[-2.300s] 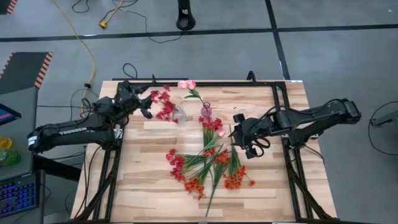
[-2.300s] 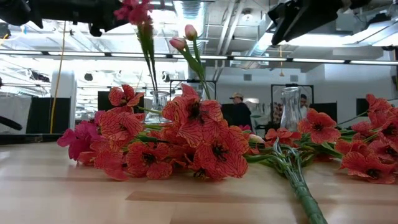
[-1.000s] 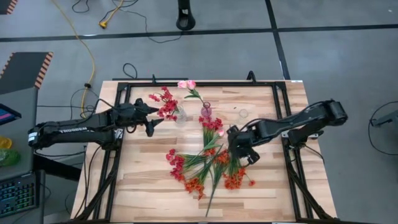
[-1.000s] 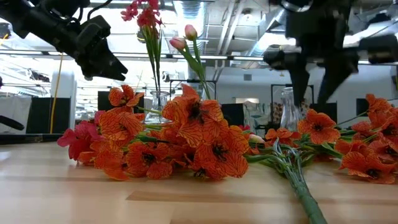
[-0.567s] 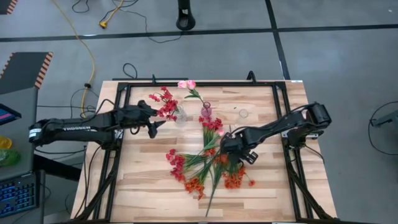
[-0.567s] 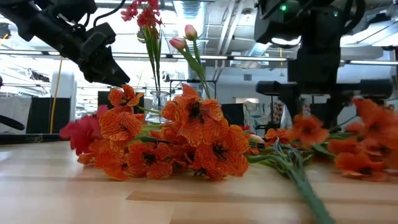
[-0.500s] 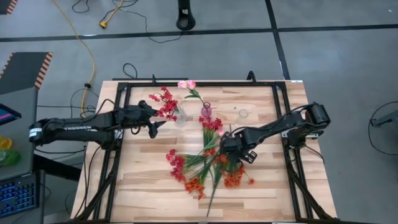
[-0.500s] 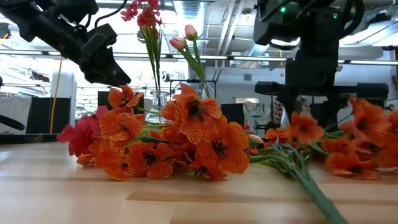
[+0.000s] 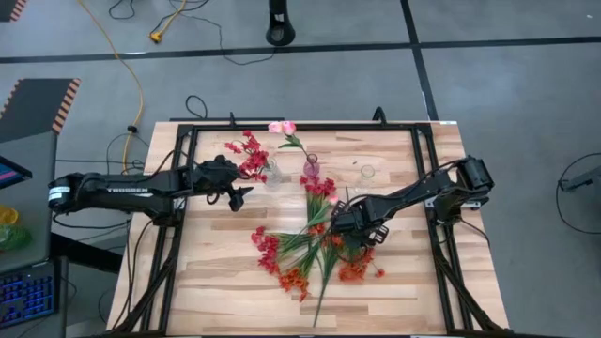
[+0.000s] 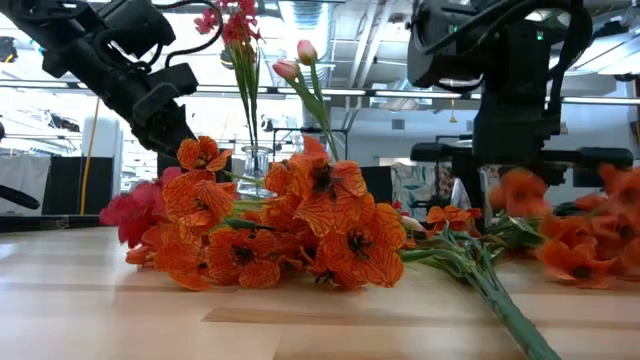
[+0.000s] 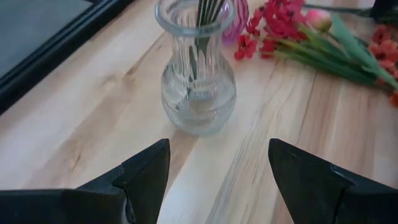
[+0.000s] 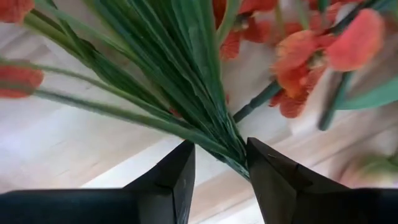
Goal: Sort flowers into vase by color
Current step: Put the right orange flowers into the right transparent vase
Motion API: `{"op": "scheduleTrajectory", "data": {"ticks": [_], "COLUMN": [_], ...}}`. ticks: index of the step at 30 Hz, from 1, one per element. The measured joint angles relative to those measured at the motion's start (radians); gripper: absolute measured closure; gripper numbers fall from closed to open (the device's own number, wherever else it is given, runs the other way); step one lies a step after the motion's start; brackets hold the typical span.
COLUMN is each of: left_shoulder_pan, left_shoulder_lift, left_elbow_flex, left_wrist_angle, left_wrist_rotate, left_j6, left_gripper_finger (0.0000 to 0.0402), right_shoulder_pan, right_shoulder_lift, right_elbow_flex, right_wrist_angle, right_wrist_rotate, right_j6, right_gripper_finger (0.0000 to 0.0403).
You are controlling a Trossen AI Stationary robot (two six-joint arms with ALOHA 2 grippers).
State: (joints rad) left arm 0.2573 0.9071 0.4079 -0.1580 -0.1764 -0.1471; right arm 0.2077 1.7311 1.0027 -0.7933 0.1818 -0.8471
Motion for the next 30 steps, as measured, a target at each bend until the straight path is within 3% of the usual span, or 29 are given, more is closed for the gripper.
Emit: {"op": "scheduleTrajectory", "data": {"ticks": [9,17,21,25,30], "left_shoulder_pan": [0.0,0.0,0.0,0.0,0.0], "left_shoulder_lift": [0.029,0.029,0.029,0.029,0.029], "left_elbow_flex": [0.0,0.0,0.0,0.0,0.0], "left_wrist_angle": [0.004,0.06,0.063,0.063,0.062], "left_wrist_rotate": [0.0,0.003,0.003,0.002,0.001], "left_j6": [0.0,0.011,0.011,0.011,0.011], "left_gripper_finger": [0.0143,0.0143,0.0143,0.0143,0.0143], "right_shoulder_pan": [0.001,0.002,0.002,0.001,0.003], "right_shoulder_lift": [-0.011,-0.018,-0.018,-0.018,-0.018], "right_elbow_flex": [0.002,0.063,0.1,0.13,0.149], "right_wrist_angle": [-0.023,-0.099,-0.155,-0.184,-0.171], "right_wrist_rotate": [0.001,0.0,-0.011,-0.091,-0.146], "right_j6": [0.002,0.121,0.199,0.284,0.301], "right_gripper_finger": [0.0311,0.037,0.0378,0.0368,0.0369]}}
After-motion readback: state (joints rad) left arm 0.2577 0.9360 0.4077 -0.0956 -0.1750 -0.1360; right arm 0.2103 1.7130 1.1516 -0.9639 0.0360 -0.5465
